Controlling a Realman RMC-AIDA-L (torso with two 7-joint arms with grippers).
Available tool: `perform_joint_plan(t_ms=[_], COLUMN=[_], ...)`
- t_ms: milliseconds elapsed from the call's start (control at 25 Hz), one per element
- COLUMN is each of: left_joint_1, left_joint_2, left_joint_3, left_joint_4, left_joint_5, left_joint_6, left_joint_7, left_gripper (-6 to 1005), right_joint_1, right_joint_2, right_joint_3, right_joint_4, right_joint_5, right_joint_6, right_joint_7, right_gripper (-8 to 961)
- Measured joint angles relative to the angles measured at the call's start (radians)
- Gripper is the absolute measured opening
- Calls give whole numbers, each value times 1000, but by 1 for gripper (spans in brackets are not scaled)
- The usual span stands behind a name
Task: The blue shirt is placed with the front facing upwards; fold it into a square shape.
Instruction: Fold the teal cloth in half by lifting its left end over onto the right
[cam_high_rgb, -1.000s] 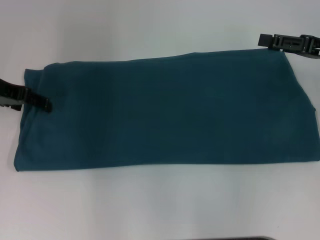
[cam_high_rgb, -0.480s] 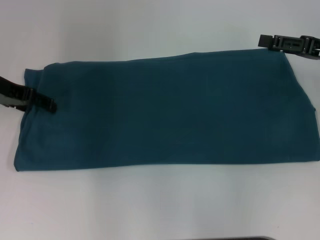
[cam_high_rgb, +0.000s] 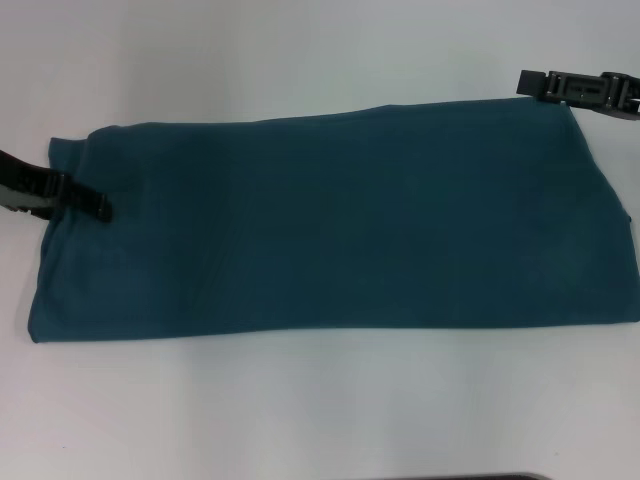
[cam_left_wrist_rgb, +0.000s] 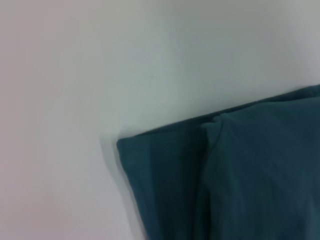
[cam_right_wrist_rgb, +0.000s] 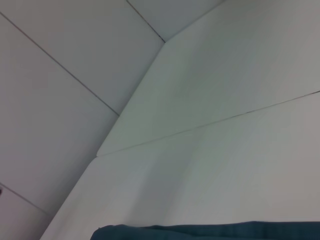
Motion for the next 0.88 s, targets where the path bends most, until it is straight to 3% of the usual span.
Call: perform_joint_plan(t_ms=[880], left_joint_1=[-13], left_joint_2=[-12], left_joint_3=[26], left_joint_4=[3], left_joint_5=[-8], left_joint_6=[14], left_joint_7=[8], left_gripper=[873], right_joint_1=[0], right_joint_2=[-2], right_joint_3=[0], right_joint_4=[0], right_joint_5=[0], right_joint_6=[0], right_joint_7=[0], right_gripper=[717])
